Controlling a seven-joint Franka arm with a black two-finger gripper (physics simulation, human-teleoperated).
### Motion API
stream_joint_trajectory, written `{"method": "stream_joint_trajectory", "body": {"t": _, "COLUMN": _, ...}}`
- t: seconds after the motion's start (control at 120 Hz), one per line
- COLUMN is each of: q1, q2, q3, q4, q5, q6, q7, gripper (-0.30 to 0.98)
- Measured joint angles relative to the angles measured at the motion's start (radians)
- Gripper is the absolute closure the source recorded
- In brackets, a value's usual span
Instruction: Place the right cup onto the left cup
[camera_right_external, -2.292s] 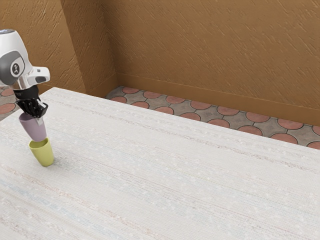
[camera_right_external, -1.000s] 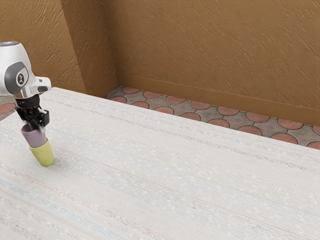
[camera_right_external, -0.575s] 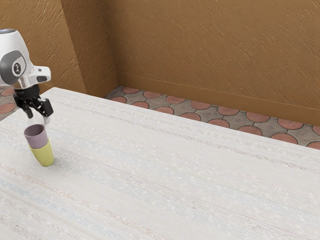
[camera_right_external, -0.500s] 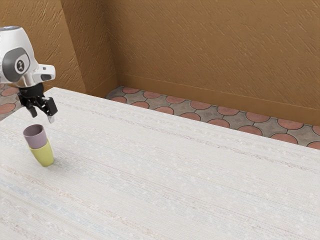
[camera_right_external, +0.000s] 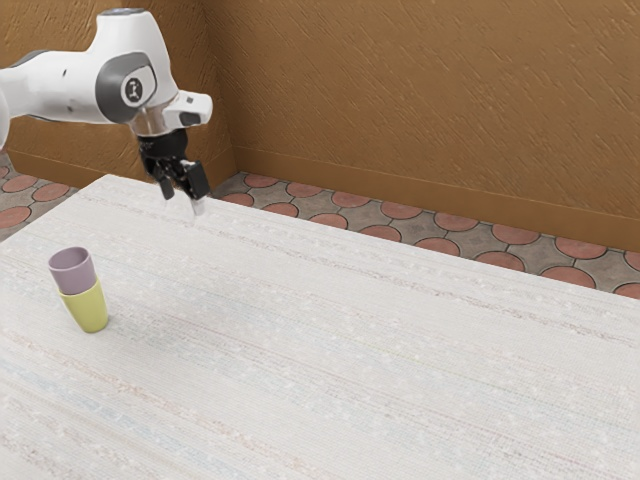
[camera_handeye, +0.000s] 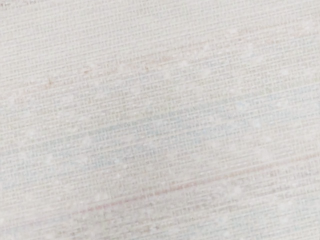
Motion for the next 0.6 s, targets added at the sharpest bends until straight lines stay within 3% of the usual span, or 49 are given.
{"method": "stream_joint_trajectory", "body": {"t": 0.233, "q1": -0.039, "q2": 0.006, "q3": 0.0, "q4": 0.12, "q5": -0.008, "q6": -0.064, "q7": -0.009, "gripper": 0.0}}
{"method": "stream_joint_trajectory", "body": {"t": 0.6, "q1": -0.039, "q2": 0.002, "q3": 0.0, "q4": 0.145, "q5": -0.029, "q6": -0.107, "q7": -0.018, "gripper": 0.0}}
